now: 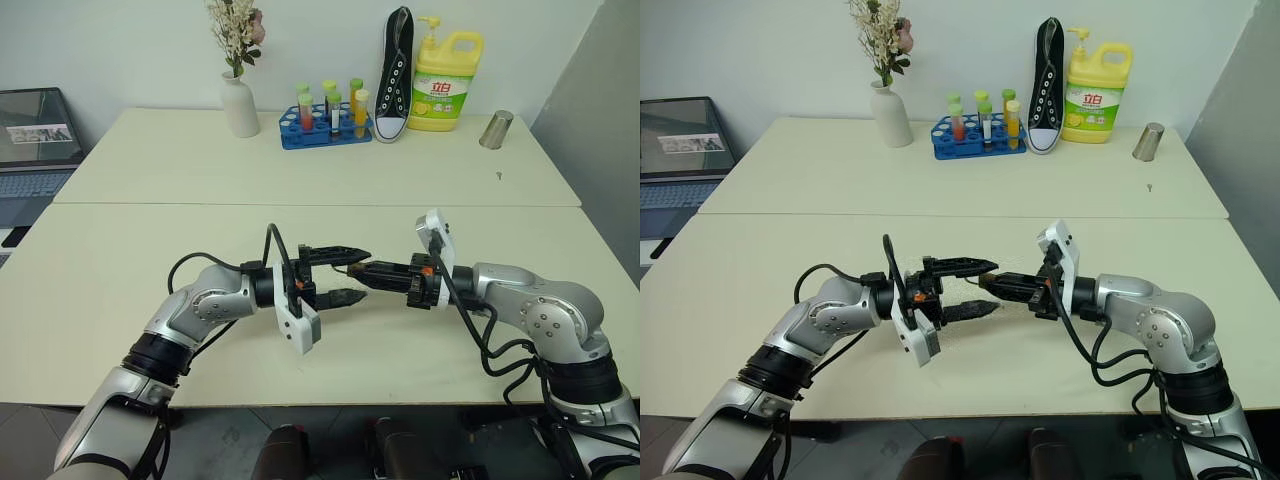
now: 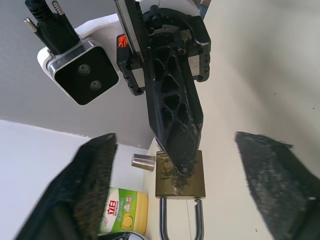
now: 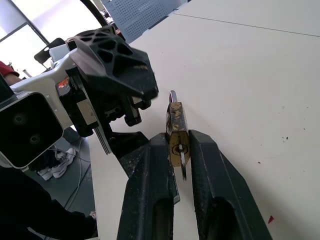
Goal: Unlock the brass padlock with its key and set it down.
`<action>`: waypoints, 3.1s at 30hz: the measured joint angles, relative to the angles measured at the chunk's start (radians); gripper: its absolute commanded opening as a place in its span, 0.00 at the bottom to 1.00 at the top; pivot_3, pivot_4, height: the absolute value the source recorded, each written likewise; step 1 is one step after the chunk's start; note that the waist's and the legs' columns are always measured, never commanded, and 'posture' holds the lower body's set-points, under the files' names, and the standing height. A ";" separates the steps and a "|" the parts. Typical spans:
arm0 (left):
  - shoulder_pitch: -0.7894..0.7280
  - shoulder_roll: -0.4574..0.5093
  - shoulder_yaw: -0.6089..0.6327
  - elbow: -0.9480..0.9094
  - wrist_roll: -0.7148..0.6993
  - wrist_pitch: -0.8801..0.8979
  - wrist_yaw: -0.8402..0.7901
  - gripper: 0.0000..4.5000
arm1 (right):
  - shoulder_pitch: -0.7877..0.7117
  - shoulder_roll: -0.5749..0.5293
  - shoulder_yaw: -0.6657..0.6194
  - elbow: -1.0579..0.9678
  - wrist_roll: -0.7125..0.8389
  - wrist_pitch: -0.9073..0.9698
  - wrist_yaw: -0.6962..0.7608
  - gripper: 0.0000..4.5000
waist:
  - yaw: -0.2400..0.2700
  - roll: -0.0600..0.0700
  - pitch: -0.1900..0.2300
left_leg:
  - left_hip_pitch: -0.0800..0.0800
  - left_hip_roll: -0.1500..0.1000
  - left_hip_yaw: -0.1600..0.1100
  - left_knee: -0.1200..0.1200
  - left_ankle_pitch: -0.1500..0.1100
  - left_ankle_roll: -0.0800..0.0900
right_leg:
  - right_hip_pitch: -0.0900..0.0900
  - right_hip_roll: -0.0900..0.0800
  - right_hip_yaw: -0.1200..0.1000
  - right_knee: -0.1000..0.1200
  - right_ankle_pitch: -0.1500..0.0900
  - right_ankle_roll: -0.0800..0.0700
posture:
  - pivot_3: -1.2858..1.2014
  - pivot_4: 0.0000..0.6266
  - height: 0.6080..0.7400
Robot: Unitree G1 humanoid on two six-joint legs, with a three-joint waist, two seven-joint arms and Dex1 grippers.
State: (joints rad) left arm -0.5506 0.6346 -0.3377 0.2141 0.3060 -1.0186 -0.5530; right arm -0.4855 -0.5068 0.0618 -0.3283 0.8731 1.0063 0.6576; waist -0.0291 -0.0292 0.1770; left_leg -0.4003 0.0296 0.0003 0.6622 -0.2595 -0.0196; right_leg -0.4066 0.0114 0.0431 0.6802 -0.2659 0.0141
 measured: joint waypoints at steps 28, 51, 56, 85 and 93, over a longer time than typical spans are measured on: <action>-0.023 -0.062 0.157 -0.192 -0.529 0.620 -0.195 0.36 | 0.031 -0.059 -0.001 0.030 -0.118 -0.061 0.088 0.03 | 0.000 0.000 0.000 | 0.000 -0.001 -0.001 0.000 0.000 0.000 | 0.000 0.002 0.000 0.000 -0.003 0.004 | 0.52 0.24 1.00; 0.009 -0.062 0.156 -0.217 -0.713 1.253 -0.570 0.00 | 0.037 -0.083 -0.013 -0.062 -0.083 -0.061 0.141 0.03 | 0.000 0.000 0.000 | 0.000 -0.001 -0.001 0.000 0.000 0.000 | 0.000 0.002 0.000 0.000 -0.003 0.004 | 0.52 0.24 1.00; 0.031 -0.065 0.156 -0.249 -0.725 1.294 -0.585 0.00 | 0.034 -0.082 -0.013 -0.060 -0.083 -0.061 0.142 0.03 | 0.000 0.000 0.000 | 0.000 0.000 -0.001 0.000 0.000 0.000 | 0.000 0.003 0.000 0.000 -0.003 0.004 | 0.52 0.24 1.00; 0.074 -0.060 0.208 -0.406 -0.840 1.497 -0.590 0.00 | 0.033 -0.083 -0.015 -0.029 -0.118 -0.098 0.150 0.03 | 0.000 0.000 0.001 | 0.000 0.000 -0.001 0.000 0.000 0.000 | 0.000 0.003 0.001 0.000 -0.003 0.005 | 0.52 0.24 1.00; 0.073 -0.064 0.212 -0.406 -0.839 1.496 -0.574 0.00 | 0.033 -0.083 -0.002 -0.029 -0.118 -0.099 0.154 0.03 | 0.000 0.000 0.001 | 0.000 0.000 -0.001 0.000 0.000 0.000 | 0.000 0.003 0.001 0.000 -0.003 0.005 | 0.52 0.24 1.00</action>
State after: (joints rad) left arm -0.4779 0.5703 -0.1261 -0.1918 -0.5330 0.4777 -1.1271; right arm -0.4527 -0.5896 0.0601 -0.3568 0.7548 0.9077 0.8119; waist -0.0293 -0.0291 0.1775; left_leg -0.4004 0.0292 -0.0008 0.6625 -0.2595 -0.0196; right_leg -0.4068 0.0141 0.0438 0.6799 -0.2689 0.0187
